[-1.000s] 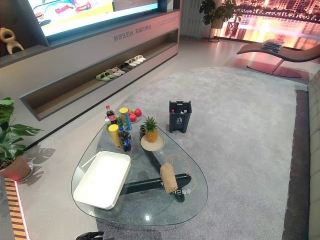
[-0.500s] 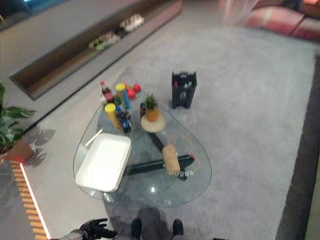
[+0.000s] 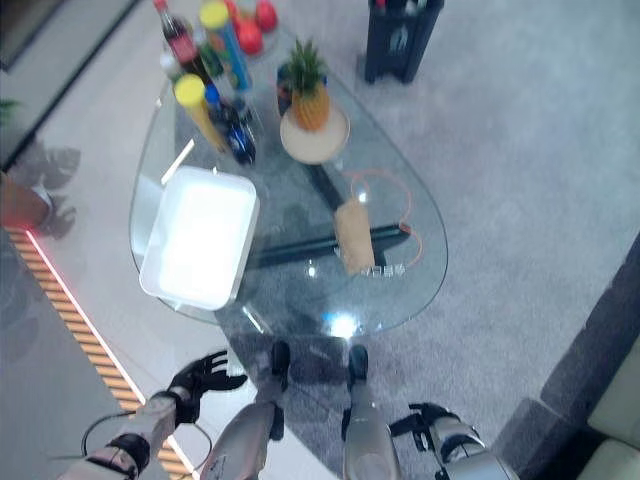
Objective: Wipe the table with a cloth and put it in the basket.
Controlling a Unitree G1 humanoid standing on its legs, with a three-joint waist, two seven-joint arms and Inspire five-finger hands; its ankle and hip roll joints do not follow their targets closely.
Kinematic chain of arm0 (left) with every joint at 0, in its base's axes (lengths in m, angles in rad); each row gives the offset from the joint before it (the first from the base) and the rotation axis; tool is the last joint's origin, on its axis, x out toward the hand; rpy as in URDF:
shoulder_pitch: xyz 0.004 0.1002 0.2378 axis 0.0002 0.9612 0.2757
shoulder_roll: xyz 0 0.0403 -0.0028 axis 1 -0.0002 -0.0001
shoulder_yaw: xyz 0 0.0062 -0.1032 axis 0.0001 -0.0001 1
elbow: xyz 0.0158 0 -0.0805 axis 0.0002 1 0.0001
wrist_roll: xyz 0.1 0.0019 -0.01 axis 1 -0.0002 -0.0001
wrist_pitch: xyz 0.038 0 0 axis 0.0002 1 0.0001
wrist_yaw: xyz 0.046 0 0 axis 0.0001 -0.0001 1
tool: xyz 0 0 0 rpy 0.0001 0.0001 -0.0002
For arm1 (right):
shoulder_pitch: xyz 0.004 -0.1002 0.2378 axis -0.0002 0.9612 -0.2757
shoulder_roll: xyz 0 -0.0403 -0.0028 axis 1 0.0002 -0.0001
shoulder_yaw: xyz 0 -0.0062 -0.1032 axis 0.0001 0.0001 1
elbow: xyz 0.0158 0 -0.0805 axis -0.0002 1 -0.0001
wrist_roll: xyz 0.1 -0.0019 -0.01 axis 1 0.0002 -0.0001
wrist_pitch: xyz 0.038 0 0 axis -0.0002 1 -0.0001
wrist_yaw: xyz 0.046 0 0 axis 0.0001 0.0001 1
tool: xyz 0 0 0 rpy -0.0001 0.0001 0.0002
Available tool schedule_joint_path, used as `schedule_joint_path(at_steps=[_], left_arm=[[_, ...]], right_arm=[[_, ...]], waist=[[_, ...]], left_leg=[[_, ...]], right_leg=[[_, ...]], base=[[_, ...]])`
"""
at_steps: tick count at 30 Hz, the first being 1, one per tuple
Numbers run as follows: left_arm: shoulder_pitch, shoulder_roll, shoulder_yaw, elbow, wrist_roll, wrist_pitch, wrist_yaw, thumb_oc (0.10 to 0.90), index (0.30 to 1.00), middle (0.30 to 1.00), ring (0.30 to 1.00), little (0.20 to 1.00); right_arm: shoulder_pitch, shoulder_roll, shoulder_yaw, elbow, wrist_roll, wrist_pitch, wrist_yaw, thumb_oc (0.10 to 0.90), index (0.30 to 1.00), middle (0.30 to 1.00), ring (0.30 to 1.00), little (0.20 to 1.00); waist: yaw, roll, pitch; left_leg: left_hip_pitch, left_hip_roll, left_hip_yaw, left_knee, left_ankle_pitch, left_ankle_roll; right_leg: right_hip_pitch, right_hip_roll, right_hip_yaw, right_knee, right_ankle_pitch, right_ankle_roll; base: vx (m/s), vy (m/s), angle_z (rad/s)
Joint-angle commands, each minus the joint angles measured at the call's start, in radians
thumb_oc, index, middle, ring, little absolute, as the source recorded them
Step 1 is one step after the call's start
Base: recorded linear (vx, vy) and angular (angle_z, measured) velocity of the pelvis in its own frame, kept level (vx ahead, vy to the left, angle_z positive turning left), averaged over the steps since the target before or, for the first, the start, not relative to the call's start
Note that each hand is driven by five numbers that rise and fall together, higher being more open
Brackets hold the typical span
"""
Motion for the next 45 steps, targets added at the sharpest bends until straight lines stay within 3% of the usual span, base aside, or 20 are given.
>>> schedule_joint_path(at_steps=[1,6,12,17,27,36,45], left_arm=[[0.01,0.065,0.006,0.017,-0.03,0.006,0.026,0.8,0.9,0.9,0.9,0.9],[0.007,0.069,0.005,0.004,-0.032,0.005,0.025,0.8,0.9,0.9,0.9,0.9],[0.0,0.064,-0.001,0.002,-0.045,-0.01,0.03,0.8,0.9,0.9,0.9,0.9],[0.0,0.063,-0.011,-0.001,-0.047,-0.01,0.024,0.8,0.9,0.9,0.9,0.9],[0.013,0.066,-0.012,0.024,-0.04,-0.04,0.018,0.8,0.9,0.9,0.9,0.9],[0.015,0.076,-0.024,0.032,-0.045,-0.039,0.019,0.8,0.9,0.9,0.9,0.9],[0.066,0.062,-0.037,0.012,-0.049,-0.056,0.054,0.8,0.9,0.9,0.9,0.9]], right_arm=[[0.03,-0.019,0.041,-0.029,0.04,-0.001,-0.034,0.8,0.9,0.9,0.9,0.9],[-0.002,-0.017,0.049,-0.053,0.061,-0.024,-0.074,0.8,0.9,0.9,0.9,0.9],[-0.028,-0.028,0.039,-0.049,0.064,-0.048,-0.1,0.8,0.9,0.9,0.9,0.9],[-0.043,-0.031,0.029,-0.052,0.082,-0.071,-0.128,0.8,0.9,0.9,0.9,0.9],[-0.031,-0.037,0.008,-0.057,0.123,-0.144,-0.187,0.8,0.9,0.9,0.9,0.9],[-0.063,-0.097,-0.089,-0.11,0.223,-0.333,-0.401,0.8,0.9,0.9,0.9,0.9],[-0.111,-0.136,-0.147,-0.506,0.249,-0.479,-0.73,0.8,0.9,0.9,0.9,0.9]], waist=[[0.009,-0.062,0.001],[0.009,-0.067,0.011],[0.015,-0.06,0.022],[0.015,-0.056,0.029],[0.017,-0.061,0.029],[0.013,-0.071,0.029],[0.002,-0.082,0.029]], left_leg=[[-0.158,-0.085,0.004,0.236,-0.099,0.047],[-0.307,-0.071,0.007,0.45,-0.182,0.056],[-0.416,-0.051,0.017,0.57,-0.225,0.056],[-0.461,-0.053,0.018,0.613,-0.238,0.054],[-0.457,-0.06,0.017,0.609,-0.236,0.047],[-0.435,-0.062,0.022,0.615,-0.255,0.045],[-0.406,-0.062,0.023,0.602,-0.265,0.051]], right_leg=[[-0.191,-0.029,0.044,0.22,-0.03,-0.009],[-0.328,-0.022,0.048,0.394,-0.095,-0.031],[-0.439,-0.027,0.038,0.536,-0.142,-0.046],[-0.482,-0.024,0.04,0.575,-0.148,-0.052],[-0.472,-0.016,0.031,0.574,-0.153,-0.058],[-0.439,-0.005,0.029,0.551,-0.155,-0.058],[-0.414,0.005,0.031,0.538,-0.157,-0.06]], base=[[-0.13,-0.073,0.23],[-0.1,-0.049,0.17],[-0.05,-0.027,-0.03],[-0.01,-0.006,-0.02],[0.0,-0.004,0.01],[0.02,-0.015,0.01],[0.0,-0.007,0.0]])
